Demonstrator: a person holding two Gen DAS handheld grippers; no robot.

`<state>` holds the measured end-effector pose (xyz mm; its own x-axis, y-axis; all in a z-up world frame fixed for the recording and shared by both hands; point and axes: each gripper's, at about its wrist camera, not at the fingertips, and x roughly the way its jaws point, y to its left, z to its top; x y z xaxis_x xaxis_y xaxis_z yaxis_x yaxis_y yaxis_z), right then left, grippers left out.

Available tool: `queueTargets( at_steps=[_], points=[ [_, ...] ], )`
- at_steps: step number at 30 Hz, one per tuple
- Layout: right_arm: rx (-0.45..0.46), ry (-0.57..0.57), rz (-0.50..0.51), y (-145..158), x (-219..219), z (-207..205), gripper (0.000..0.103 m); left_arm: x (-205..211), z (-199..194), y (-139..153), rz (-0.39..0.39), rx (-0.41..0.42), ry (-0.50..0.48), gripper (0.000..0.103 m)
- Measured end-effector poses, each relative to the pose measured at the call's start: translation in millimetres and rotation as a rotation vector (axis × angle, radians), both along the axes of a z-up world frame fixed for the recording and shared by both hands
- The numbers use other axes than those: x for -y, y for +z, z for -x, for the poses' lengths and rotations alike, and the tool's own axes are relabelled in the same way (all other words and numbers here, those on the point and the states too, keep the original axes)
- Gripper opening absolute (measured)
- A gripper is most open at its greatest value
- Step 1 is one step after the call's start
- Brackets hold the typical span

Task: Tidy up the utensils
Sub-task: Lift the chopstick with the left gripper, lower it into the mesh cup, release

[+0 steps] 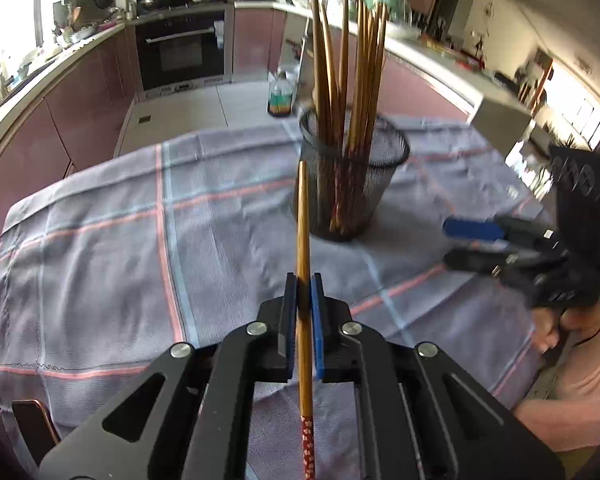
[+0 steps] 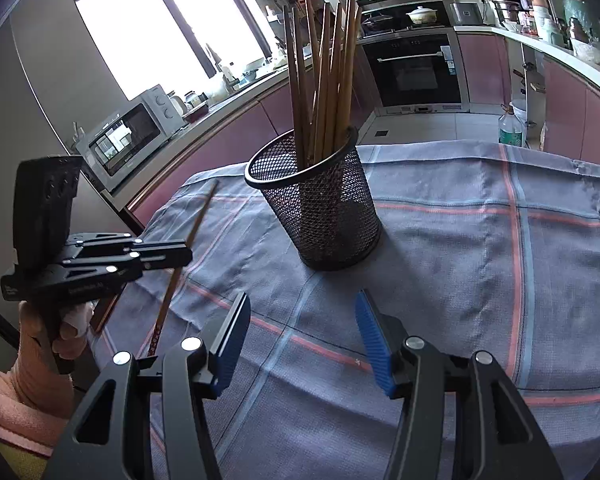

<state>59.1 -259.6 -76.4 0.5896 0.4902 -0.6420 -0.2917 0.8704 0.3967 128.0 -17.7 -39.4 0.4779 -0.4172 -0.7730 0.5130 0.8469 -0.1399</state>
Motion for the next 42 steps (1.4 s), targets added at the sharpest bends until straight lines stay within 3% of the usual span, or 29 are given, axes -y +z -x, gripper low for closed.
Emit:
queueTargets(
  at_steps=[14,19,27,42],
  points=[
    [-0.004,-0.003,-0.003,0,-4,2,0.052,-13,-5,129,0.279,0.273,0.081,0.007],
    [-0.003,0.002,-0.004,-1,-6,2,0.052,3,-22,153,0.316,0.321,0.093,0.007],
    [-0.006,-0.003,-0.011,-2,-4,1,0.052,39,-52,152,0.329,0.338,0.119,0.007],
    [-0.026,-0.001,-0.019,-8,-3,-2,0.052,94,-82,88,0.216,0.276,0.101,0.007]
  ],
)
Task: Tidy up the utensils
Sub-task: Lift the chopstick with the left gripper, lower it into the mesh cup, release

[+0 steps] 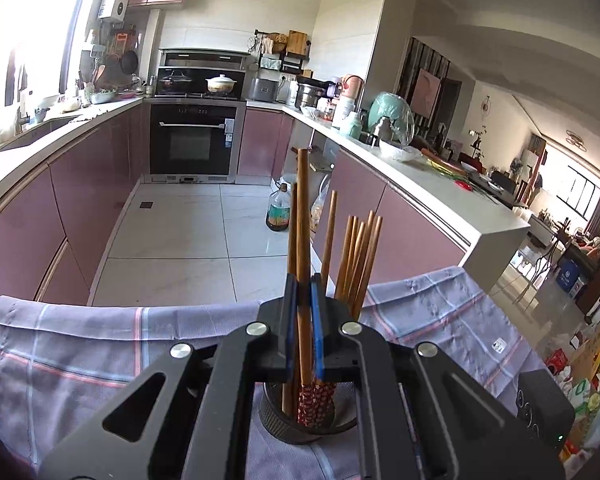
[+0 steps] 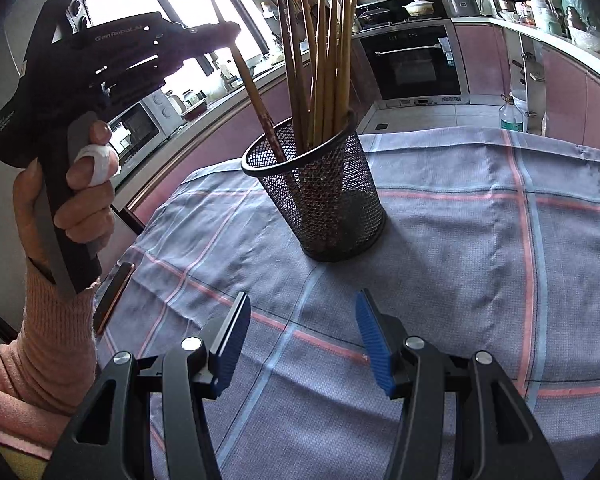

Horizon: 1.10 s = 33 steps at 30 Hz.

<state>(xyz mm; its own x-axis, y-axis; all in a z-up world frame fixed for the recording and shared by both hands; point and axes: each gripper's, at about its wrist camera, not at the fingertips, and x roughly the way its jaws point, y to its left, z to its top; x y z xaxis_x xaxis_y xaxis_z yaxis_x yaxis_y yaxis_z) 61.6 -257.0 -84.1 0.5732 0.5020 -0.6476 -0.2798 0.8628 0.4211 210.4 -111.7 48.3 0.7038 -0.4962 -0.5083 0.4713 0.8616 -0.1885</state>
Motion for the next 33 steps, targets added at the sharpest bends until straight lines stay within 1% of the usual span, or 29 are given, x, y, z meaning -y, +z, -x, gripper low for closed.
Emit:
queueTargets(
  at_steps=[9,17,19,26,32,33],
  points=[
    [-0.009,0.0,0.003,-2,-1,-2,0.052,3,-2,-23,-0.043,-0.03,-0.007,0.007],
    [-0.011,-0.004,-0.002,-3,0,-3,0.052,2,-5,-30,-0.07,-0.045,0.008,0.008],
    [-0.009,-0.004,0.001,-3,0,-3,0.052,-4,-6,-30,-0.068,-0.046,0.012,0.009],
    [-0.013,-0.009,-0.004,-4,3,-2,0.052,-9,-9,-31,-0.097,-0.025,0.045,0.01],
    [-0.016,-0.006,-0.009,-5,2,-2,0.052,-14,-13,-33,-0.091,-0.028,0.061,0.01],
    [-0.017,-0.005,-0.01,-5,2,-2,0.052,-14,-15,-34,-0.105,-0.022,0.073,0.01]
  ],
)
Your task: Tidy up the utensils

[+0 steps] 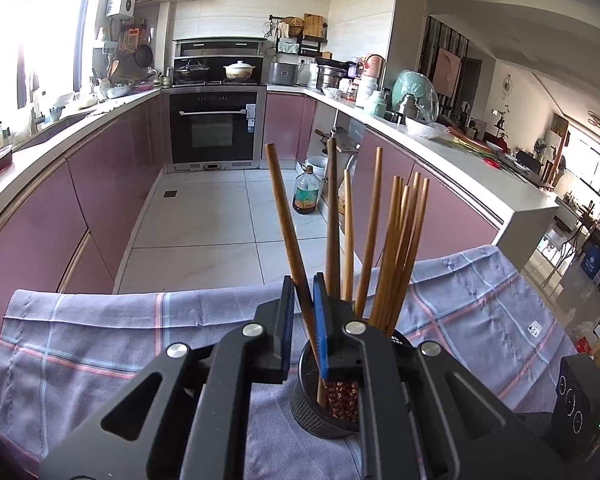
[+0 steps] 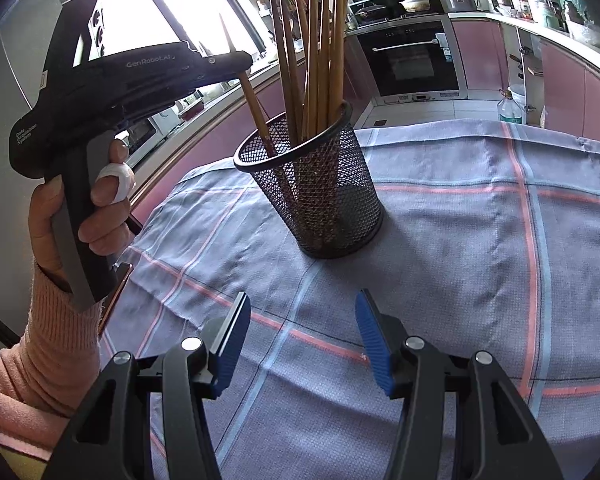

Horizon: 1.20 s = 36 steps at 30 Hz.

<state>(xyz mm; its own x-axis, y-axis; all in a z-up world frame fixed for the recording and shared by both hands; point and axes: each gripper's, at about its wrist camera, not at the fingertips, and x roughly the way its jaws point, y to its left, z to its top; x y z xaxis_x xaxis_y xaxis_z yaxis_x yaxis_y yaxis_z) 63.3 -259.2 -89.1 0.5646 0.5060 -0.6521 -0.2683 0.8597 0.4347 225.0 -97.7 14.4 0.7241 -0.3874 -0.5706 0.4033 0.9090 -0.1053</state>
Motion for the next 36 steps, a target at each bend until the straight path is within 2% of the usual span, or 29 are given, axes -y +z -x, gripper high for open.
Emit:
queueTargets(
  at_steps=[3,6,8,10,11,12,20,22,23,27,29,32,34,36],
  points=[
    [-0.004,0.002,-0.001,-1,0,1,0.052,1,-1,-2,-0.015,0.004,0.002,0.01],
    [-0.012,0.004,-0.001,-3,0,0,0.052,8,2,-5,-0.065,0.028,0.001,0.011],
    [-0.013,0.004,-0.005,-3,0,0,0.052,12,2,-9,-0.068,-0.004,-0.04,0.013],
    [-0.009,0.005,-0.002,-2,0,0,0.052,17,4,-15,-0.089,-0.016,-0.029,0.03],
    [-0.006,0.005,-0.001,-2,-2,0,0.052,18,5,-16,-0.092,-0.007,-0.023,0.047],
    [-0.003,0.004,0.0,-1,-1,0,0.052,17,7,-18,-0.088,0.001,-0.025,0.052],
    [0.013,-0.009,0.0,3,2,0,0.052,2,23,-23,-0.061,0.007,-0.036,0.052],
    [0.017,-0.01,-0.002,4,1,0,0.052,-5,28,-23,-0.041,0.007,-0.036,0.054],
    [0.02,-0.009,-0.001,4,0,0,0.052,-9,31,-22,-0.032,0.005,-0.031,0.057],
    [0.053,-0.021,0.005,11,0,3,0.052,-28,54,-20,0.014,0.036,-0.022,0.077],
    [0.08,-0.036,0.021,15,0,6,0.055,-39,68,-22,0.027,0.054,-0.007,0.081],
    [0.137,-0.069,0.064,24,-3,12,0.065,-56,92,-26,0.021,0.099,0.056,0.098],
    [0.186,-0.094,0.108,31,-6,17,0.077,-67,105,-30,0.02,0.112,0.093,0.098],
    [0.236,-0.105,0.139,36,-11,23,0.08,-76,116,-36,0.019,0.103,0.122,0.098]
  ],
)
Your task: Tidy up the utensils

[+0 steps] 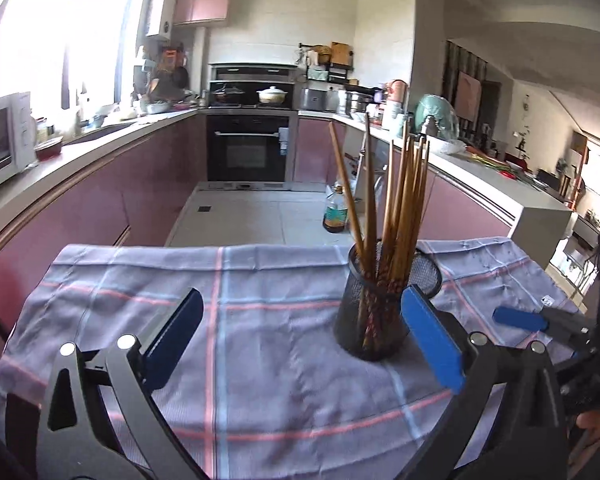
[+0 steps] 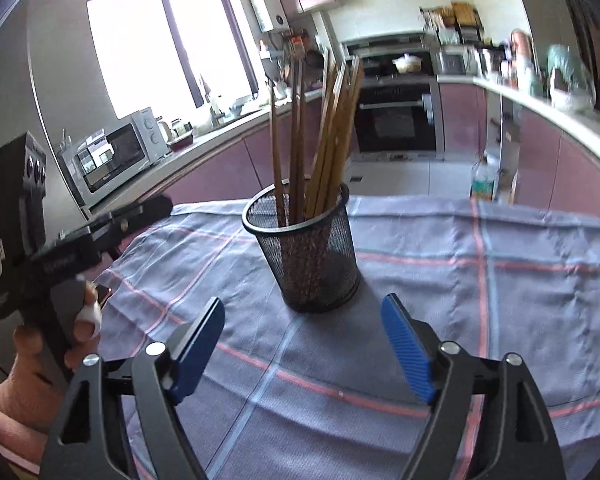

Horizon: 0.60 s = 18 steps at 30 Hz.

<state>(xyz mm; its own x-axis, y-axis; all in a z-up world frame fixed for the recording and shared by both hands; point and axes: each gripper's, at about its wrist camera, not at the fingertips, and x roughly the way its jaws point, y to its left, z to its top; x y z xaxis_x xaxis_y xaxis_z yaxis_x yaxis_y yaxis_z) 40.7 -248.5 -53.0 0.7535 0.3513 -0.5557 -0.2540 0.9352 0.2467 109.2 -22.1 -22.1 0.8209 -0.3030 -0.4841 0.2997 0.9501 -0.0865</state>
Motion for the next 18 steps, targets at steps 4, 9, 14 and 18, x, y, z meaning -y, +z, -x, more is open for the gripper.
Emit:
queueTargets(
  at_steps=[4,9,14,18],
  points=[
    [0.104,-0.042,0.085,10,-12,11,0.097,-11,16,-8,-0.014,-0.017,0.062,0.098],
    [0.17,-0.09,0.136,19,-23,22,0.097,-25,35,-5,-0.01,0.012,0.115,0.098],
    [0.214,-0.123,0.149,24,-29,33,0.097,-30,48,1,-0.01,0.04,0.168,0.098],
    [0.234,-0.142,0.137,29,-31,43,0.097,-34,58,6,-0.015,0.059,0.191,0.098]
  ],
)
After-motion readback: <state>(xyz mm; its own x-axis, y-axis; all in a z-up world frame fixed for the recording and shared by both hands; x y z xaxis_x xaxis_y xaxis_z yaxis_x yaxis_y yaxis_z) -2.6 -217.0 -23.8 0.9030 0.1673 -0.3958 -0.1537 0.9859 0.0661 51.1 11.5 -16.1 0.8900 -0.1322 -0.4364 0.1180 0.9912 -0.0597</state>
